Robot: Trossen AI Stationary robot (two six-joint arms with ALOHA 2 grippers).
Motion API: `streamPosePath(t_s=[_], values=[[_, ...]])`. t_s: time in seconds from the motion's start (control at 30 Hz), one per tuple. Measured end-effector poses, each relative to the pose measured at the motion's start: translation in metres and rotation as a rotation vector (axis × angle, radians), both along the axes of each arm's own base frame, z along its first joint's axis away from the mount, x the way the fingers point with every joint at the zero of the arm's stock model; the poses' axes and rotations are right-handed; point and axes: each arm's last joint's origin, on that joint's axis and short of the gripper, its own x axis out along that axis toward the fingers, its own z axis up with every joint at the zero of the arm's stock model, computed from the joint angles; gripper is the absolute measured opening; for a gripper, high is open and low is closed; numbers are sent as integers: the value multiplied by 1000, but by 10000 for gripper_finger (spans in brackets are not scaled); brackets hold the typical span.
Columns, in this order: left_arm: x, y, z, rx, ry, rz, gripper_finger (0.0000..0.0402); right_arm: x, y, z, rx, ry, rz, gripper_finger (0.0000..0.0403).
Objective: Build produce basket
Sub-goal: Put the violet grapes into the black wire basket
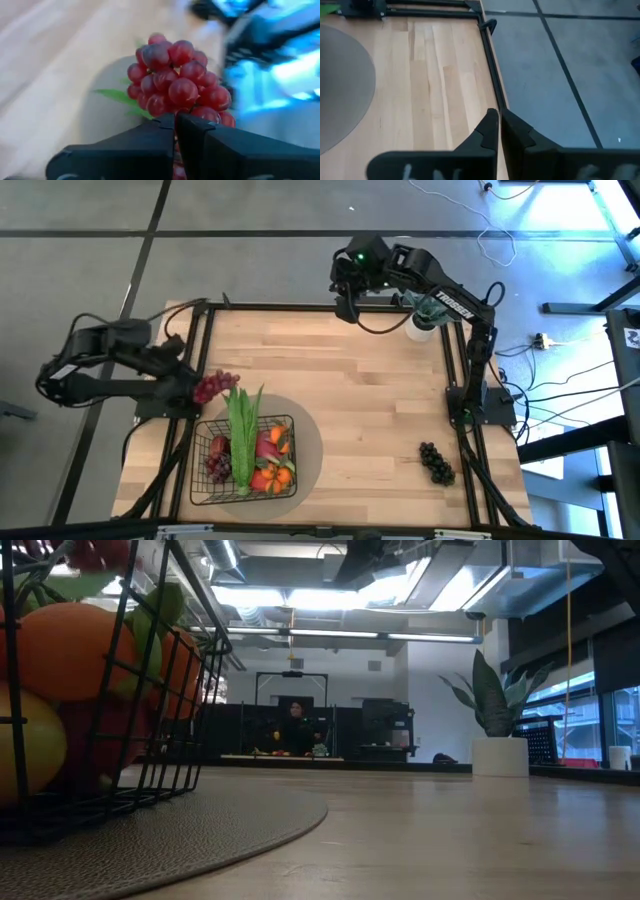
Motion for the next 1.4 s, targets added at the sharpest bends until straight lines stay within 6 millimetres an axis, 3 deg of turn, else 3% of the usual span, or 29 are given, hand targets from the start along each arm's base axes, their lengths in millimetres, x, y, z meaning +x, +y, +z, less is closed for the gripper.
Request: streamPosePath(t_s=[0.2,0.53,0.73,0.87,1.1,1.4], values=[[-2,-6,4,-90,-74,-184,0,3,-1,-5,10,21,10,10],[37,-6,9,-225,-50,-478,0,0,4,-8,270,-46,364,1],[61,-5,3,-244,30,-569,0,-4,10,-10,419,-59,481,1],[76,-9,-2,-225,78,-647,0,-6,14,-12,416,-36,525,0],[105,-23,-28,-239,273,-709,0,-5,15,-12,415,-35,532,0],[120,-44,-70,-180,514,-760,0,-5,15,-12,407,-38,537,0]])
